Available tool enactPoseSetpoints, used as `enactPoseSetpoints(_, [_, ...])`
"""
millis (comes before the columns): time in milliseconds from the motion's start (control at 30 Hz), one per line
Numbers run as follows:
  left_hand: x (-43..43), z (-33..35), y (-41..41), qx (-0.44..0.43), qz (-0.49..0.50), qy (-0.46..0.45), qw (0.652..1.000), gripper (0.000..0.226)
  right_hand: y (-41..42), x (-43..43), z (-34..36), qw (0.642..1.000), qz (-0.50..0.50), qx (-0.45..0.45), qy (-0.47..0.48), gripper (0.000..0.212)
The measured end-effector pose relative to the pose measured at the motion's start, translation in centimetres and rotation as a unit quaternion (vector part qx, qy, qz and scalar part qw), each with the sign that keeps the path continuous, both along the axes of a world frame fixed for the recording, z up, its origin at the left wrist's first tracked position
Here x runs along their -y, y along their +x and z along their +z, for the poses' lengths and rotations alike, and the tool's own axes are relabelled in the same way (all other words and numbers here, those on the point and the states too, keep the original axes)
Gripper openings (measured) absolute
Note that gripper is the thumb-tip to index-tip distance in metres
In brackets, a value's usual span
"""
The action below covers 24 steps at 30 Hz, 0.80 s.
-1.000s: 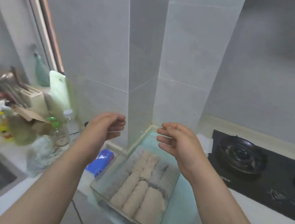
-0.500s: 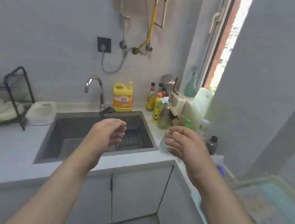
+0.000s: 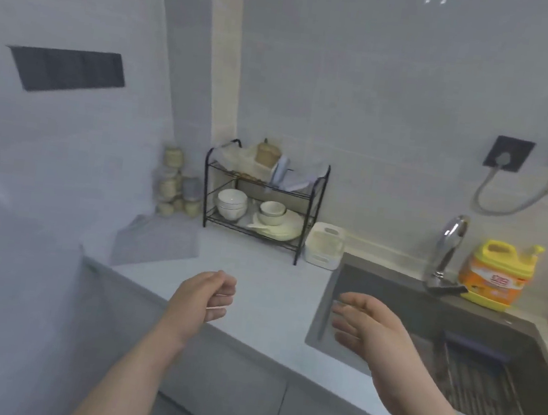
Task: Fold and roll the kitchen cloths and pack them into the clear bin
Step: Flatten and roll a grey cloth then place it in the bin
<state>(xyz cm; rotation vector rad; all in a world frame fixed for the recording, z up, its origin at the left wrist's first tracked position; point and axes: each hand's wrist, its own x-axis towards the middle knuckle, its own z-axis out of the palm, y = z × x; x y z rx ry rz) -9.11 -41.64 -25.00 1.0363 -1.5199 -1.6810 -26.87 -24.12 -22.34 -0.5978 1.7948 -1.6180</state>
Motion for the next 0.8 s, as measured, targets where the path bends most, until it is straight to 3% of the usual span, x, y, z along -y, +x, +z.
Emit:
enactPoseSetpoints(233, [8.2, -1.1, 3.4, 0.007, 0.090, 0.030, 0.995, 0.026, 1.1, 12.0, -1.5, 0.995, 0.090, 0.018, 0.030, 0.015])
enactPoseSetpoints(600, [19.6, -1.0, 1.8, 0.054, 0.213, 0.030, 0.975, 0.022, -3.9, 27.4, -2.5, 0.982, 0.185, 0.038, 0.009, 0.014])
enactPoseSetpoints(800, [24.7, -1.9, 2.2, 0.082, 0.233, 0.050, 0.968, 0.023, -3.8, 33.9, -4.2, 0.967, 0.250, 0.039, 0.032, 0.015])
